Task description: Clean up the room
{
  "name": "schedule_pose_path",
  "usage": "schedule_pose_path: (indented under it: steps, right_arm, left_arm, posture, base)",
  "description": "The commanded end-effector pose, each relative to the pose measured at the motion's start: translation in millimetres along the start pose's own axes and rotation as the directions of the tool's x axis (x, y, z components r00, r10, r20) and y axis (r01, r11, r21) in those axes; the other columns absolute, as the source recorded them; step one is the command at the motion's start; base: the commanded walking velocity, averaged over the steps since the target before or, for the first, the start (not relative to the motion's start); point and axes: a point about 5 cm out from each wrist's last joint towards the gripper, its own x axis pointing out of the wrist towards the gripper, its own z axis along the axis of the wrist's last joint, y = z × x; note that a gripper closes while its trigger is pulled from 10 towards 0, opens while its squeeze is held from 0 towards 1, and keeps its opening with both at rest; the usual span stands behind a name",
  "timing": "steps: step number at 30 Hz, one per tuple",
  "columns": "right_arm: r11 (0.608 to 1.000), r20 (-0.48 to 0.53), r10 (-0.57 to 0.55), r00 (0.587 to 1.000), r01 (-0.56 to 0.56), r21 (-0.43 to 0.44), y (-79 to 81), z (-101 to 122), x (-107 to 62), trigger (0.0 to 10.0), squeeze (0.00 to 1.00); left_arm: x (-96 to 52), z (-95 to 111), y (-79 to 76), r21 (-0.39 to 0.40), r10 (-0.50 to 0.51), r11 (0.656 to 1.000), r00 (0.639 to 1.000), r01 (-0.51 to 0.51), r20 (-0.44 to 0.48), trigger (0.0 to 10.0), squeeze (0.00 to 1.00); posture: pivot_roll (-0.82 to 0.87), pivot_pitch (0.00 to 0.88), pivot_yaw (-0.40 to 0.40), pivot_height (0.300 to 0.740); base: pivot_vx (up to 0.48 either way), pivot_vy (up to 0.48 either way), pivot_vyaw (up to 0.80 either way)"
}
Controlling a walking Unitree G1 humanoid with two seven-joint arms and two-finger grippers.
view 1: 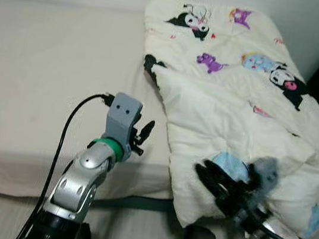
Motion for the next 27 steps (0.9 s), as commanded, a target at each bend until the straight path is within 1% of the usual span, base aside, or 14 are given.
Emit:
schedule_pose_path:
  steps: [1, 3, 5, 6, 7, 9, 11, 15, 16, 17, 22, 25, 26, 27]
  right_arm:
    - [0.999, 0.018, -0.034, 0.999, 0.033, 0.035, -3.0, -2, -5.1, 10.0, 1.00]
    - [0.996, 0.024, -0.070, 0.997, 0.068, 0.059, -6.3, -6, -9.5, 10.0, 1.00]
    - [0.973, 0.021, -0.195, 0.980, 0.191, 0.125, -23.2, -20, -23.2, 10.0, 1.00]
    - [0.973, 0.021, -0.195, 0.980, 0.191, 0.125, -23.2, -20, -23.2, 10.0, 1.00]
    - [0.956, 0.021, -0.250, 0.968, 0.243, 0.162, -34.4, -26, -28.4, 10.0, 1.00]
    - [0.942, 0.022, -0.287, 0.958, 0.278, 0.186, -40.8, -28, -31.3, 10.0, 1.00]
    - [0.913, 0.045, -0.339, 0.940, 0.316, 0.258, -56.4, -26, -27.5, 10.0, 1.00]
    - [0.883, 0.036, -0.380, 0.924, 0.350, 0.313, -70.3, -28, -19.7, 10.0, 1.00]
    - [0.879, 0.033, -0.384, 0.923, 0.355, 0.317, -72.3, -29, -17.7, 10.0, 0.33]
    - [0.878, 0.033, -0.388, 0.921, 0.359, 0.316, -73.5, -28, -15.9, 10.0, 0.00]
    - [0.894, 0.055, -0.357, 0.932, 0.324, 0.311, -75.2, -24, -7.6, 10.0, 0.00]
    - [0.917, 0.059, -0.288, 0.956, 0.258, 0.305, -71.7, -21, 0.5, 10.0, 0.00]
    - [0.926, 0.057, -0.257, 0.965, 0.229, 0.299, -69.3, -20, 3.9, 10.0, 0.00]
    - [0.957, 0.031, -0.150, 0.988, 0.137, 0.256, -59.0, -19, 11.6, 10.0, 0.00]
  left_arm:
    - [-1.3, -7, -3.9, -0.002, -0.017, 1.000, 1.000, 0.017, -0.020, 10.0, 0.00]
    - [-0.8, -7, -3.9, -0.001, -0.017, 1.000, 1.000, 0.017, -0.020, 10.0, 0.00]
    - [1.2, -6, -3.3, -0.002, -0.017, 1.000, 1.000, 0.017, -0.018, 10.0, 0.00]
    - [1.2, -6, -3.3, -0.002, -0.017, 1.000, 1.000, 0.017, -0.018, 10.0, 0.00]
    - [2.1, -6, -3.5, -0.003, -0.018, 1.000, 1.000, 0.018, -0.018, 10.0, 0.00]
    - [2.6, -5, -3.8, -0.003, -0.019, 1.000, 1.000, 0.019, -0.017, 10.0, 0.00]
    - [3.1, -5, -4.8, -0.003, -0.022, 1.000, 1.000, 0.022, -0.017, 10.0, 0.00]
    - [2.6, -5, -3.8, -0.001, -0.016, 1.000, 1.000, 0.016, -0.015, 10.0, 0.00]
    - [2.4, -5, -2.8, 0.000, -0.012, 1.000, 1.000, 0.012, -0.015, 10.0, 0.00]
    - [2.3, -4, -1.9, 0.000, -0.009, 1.000, 1.000, 0.009, -0.015, 10.0, 0.00]
    - [1.9, -5, -0.3, 0.001, -0.004, 1.000, 1.000, 0.004, -0.016, 10.0, 0.00]
    - [2.2, -5, -0.7, 0.002, -0.005, 1.000, 1.000, 0.005, -0.015, 10.0, 0.00]
    - [2.3, -5, -1.0, 0.002, -0.006, 1.000, 1.000, 0.006, -0.015, 10.0, 0.00]
    - [2.8, -4, -1.5, 0.002, -0.007, 1.000, 1.000, 0.007, -0.013, 10.0, 0.00]
  posture:
    - [-0.14, 0.181, 0.117, 0.552]
    - [-0.15, 0.178, 0.120, 0.552]
    - [-0.15, 0.179, 0.125, 0.552]
    - [-0.15, 0.179, 0.125, 0.552]
    - [-0.15, 0.178, 0.127, 0.552]
    - [-0.15, 0.178, 0.128, 0.552]
    - [-0.14, 0.178, 0.127, 0.552]
    - [-0.12, 0.177, 0.120, 0.552]
    - [-0.12, 0.177, 0.121, 0.552]
    - [-0.12, 0.177, 0.122, 0.552]
    - [-0.12, 0.176, 0.125, 0.552]
    - [-0.11, 0.174, 0.125, 0.552]
    - [-0.11, 0.174, 0.125, 0.552]
    - [-0.11, 0.172, 0.129, 0.552]
  base:
    - [0.000, 0.000, 0.00]
    - [0.000, 0.000, 0.00]
    - [0.000, 0.000, 0.00]
    - [0.000, 0.000, 0.00]
    - [0.000, 0.000, 0.00]
    - [0.000, 0.000, 0.00]
    - [0.000, 0.000, 0.00]
    - [0.000, 0.000, 0.00]
    - [0.000, 0.000, 0.00]
    - [0.000, 0.000, 0.00]
    - [0.000, 0.000, 0.00]
    - [0.000, 0.000, 0.00]
    - [0.000, 0.000, 0.00]
    - [0.000, 0.000, 0.00]
